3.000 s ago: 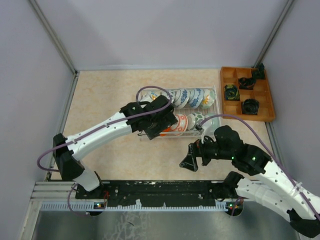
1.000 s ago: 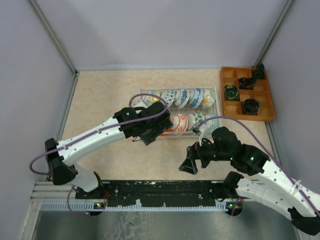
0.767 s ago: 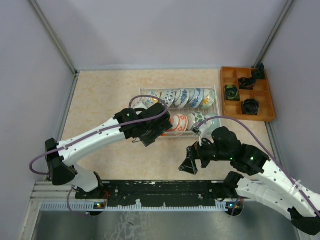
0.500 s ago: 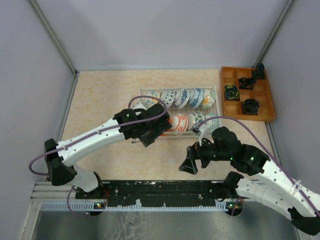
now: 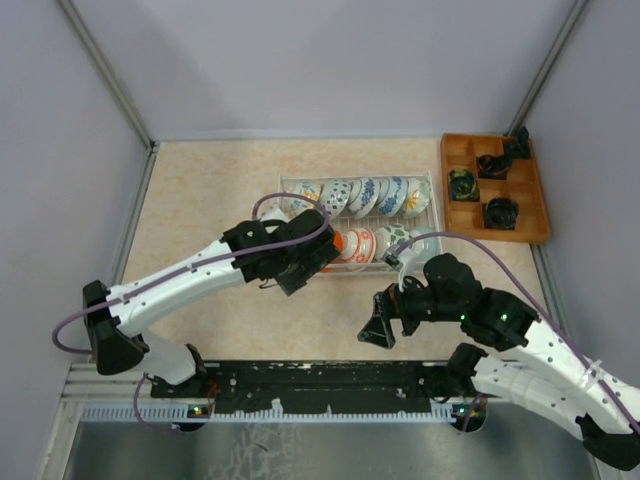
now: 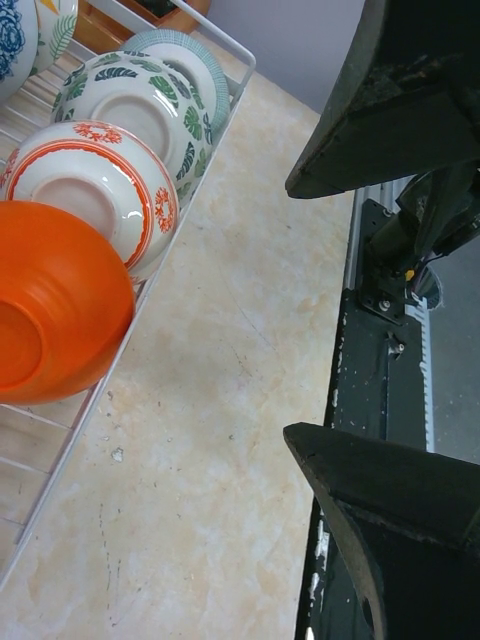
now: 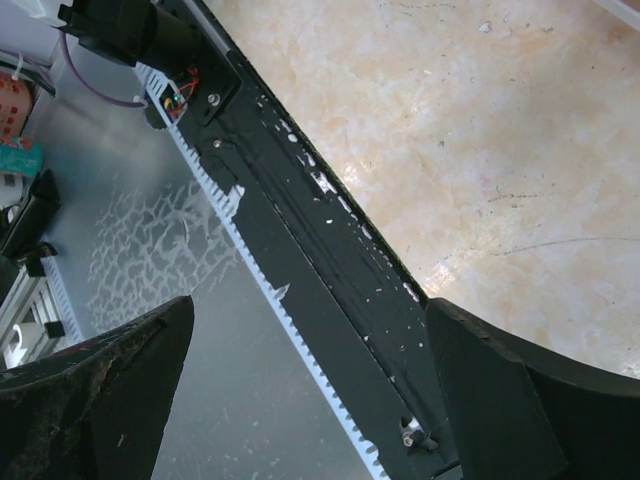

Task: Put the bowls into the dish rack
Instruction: Reset both arms

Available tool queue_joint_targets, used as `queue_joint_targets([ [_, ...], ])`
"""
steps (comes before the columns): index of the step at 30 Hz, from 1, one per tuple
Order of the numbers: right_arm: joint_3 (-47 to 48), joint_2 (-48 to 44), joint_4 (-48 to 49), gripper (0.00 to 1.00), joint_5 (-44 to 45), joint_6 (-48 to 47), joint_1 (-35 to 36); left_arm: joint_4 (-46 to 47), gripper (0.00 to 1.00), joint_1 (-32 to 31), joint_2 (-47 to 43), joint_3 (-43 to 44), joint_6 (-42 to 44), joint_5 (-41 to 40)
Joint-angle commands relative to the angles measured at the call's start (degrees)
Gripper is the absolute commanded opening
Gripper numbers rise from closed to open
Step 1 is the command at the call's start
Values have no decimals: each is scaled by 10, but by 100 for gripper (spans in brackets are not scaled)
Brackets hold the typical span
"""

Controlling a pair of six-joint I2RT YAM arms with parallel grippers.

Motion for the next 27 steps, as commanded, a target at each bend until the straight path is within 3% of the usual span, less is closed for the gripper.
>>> queue_joint_targets([
  [1, -1, 3, 13, 99, 7, 0, 4, -3, 100, -5, -28, -14, -13, -13],
  [15, 0, 16, 7, 99, 56, 16, 4, 47, 99, 2, -118, -91, 53, -78],
  [27, 2, 21, 8, 99, 128, 48, 5, 84, 100, 23, -173, -95, 252, -68],
])
